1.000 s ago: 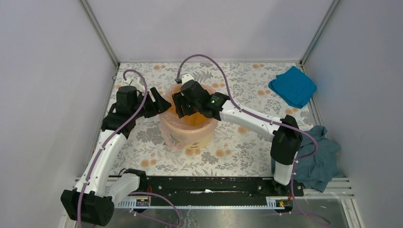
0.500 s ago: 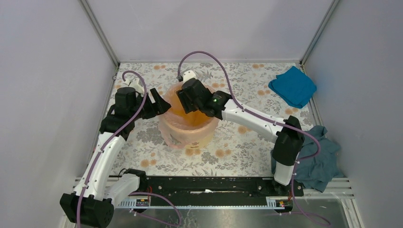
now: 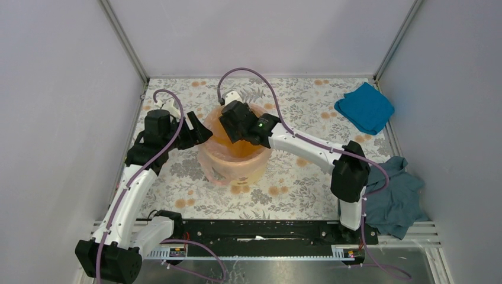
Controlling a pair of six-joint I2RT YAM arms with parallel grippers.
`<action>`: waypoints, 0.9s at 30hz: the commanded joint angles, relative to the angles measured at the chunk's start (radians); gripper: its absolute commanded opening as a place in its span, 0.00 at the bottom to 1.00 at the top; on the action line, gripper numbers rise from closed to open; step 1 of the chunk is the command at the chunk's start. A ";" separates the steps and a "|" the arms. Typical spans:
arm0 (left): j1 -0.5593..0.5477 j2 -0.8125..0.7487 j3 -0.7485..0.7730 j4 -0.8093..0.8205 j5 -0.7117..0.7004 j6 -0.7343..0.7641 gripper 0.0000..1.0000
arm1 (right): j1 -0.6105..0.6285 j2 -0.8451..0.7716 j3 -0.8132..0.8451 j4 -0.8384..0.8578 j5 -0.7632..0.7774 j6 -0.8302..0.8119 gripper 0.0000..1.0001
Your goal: Put the trash bags into the trash bin
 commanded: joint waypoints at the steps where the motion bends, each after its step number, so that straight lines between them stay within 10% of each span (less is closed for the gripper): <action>1: -0.003 -0.003 0.014 0.041 0.009 -0.001 0.74 | 0.017 -0.077 -0.059 0.055 -0.166 0.081 0.67; 27: -0.015 -0.009 -0.023 0.053 0.008 -0.026 0.75 | 0.015 0.111 -0.005 0.040 -0.191 0.092 0.94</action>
